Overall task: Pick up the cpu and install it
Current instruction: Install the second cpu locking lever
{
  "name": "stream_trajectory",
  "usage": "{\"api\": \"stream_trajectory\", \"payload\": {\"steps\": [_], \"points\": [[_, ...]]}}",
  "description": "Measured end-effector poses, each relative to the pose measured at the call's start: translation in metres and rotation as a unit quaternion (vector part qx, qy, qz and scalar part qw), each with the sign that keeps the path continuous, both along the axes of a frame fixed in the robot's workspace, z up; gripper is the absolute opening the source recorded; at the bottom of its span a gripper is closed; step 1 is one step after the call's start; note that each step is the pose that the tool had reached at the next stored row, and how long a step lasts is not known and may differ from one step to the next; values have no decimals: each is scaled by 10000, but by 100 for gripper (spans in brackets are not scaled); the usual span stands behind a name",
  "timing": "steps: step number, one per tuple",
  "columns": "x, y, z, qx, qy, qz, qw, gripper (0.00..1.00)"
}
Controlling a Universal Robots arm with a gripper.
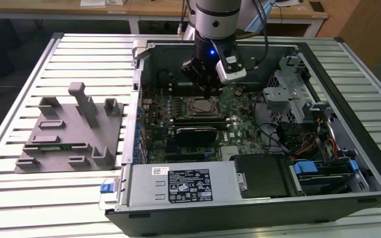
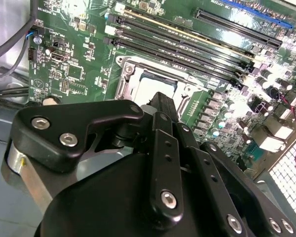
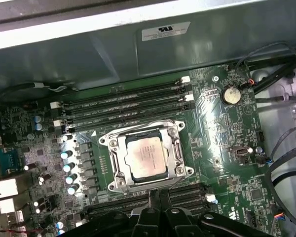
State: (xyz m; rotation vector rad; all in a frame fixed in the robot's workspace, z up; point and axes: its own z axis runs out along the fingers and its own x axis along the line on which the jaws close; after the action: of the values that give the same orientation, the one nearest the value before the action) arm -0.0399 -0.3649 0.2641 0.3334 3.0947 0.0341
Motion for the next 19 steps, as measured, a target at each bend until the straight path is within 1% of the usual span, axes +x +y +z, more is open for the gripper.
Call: {"api": "stream_trajectory", "payload": {"steps": [6,11,19], "points": [[-17,-23,-21,-1,1,1,10000,11],[-26,-65,-54,0,0,2,10000,11],[-26,-118,-121,0,0,24,10000,11]]}}
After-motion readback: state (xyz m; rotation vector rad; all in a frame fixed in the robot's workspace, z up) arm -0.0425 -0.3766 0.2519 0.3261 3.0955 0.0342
